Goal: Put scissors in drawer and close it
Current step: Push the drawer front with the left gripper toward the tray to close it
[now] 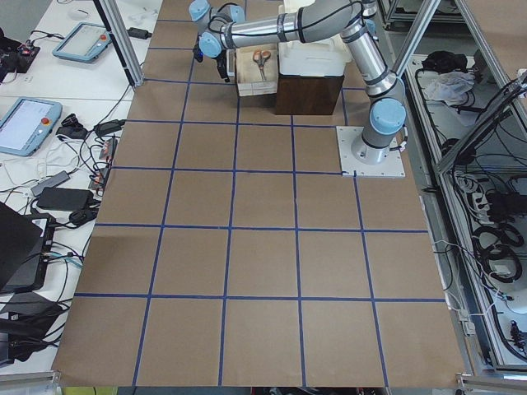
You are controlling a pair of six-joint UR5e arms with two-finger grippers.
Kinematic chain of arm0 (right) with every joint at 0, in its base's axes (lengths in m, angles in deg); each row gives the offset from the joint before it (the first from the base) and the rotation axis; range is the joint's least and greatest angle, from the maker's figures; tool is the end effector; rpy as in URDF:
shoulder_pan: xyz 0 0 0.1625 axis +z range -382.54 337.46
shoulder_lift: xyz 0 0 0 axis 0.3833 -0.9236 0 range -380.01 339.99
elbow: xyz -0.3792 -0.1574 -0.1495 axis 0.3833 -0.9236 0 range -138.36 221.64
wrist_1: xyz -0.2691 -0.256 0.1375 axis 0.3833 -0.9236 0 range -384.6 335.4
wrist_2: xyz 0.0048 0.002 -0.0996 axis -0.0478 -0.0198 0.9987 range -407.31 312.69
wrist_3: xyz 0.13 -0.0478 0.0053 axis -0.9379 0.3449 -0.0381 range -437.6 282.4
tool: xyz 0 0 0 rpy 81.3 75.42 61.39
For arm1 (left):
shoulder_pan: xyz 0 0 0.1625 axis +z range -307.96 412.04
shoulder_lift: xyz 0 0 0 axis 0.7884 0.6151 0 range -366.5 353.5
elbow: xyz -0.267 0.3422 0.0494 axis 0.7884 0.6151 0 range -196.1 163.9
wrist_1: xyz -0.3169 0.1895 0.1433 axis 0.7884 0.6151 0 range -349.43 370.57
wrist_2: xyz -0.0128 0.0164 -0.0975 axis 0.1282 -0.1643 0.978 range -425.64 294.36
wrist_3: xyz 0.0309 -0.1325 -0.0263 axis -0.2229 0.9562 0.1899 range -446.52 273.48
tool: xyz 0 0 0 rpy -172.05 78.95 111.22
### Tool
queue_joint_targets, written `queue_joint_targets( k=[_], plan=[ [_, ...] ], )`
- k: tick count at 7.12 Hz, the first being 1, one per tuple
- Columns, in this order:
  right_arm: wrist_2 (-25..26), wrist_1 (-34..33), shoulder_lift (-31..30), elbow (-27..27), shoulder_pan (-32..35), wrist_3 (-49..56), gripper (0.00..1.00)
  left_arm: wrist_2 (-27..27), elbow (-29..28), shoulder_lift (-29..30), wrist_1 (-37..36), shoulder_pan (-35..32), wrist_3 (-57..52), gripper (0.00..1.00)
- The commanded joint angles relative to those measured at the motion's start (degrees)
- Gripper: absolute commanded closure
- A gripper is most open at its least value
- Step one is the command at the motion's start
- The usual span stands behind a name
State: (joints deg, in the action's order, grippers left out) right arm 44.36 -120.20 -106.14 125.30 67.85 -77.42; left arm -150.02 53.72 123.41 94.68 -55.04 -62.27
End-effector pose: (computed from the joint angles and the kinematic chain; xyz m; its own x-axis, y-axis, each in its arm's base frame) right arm 0.1328 -0.5194 0.4913 -0.9996 -0.0057 0.0293 -0.0097 0.9901 -0.1403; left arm -0.3446 -0.6213 0.2140 -0.9908 -0.1352 -0.0116 -0.1336 0.9571 0.2571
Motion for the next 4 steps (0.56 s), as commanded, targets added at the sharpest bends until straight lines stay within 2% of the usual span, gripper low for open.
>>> queue_joint_targets(
  k=[1,4],
  plan=[
    [0.00,0.06,0.00,0.01,-0.03,0.00,0.00,1.22,-0.13,-1.84,1.23,0.03,0.70,0.00],
    [0.00,0.06,0.00,0.01,-0.03,0.00,0.00,2.90,-0.04,-3.60,3.23,-1.11,2.55,0.00]
  ],
)
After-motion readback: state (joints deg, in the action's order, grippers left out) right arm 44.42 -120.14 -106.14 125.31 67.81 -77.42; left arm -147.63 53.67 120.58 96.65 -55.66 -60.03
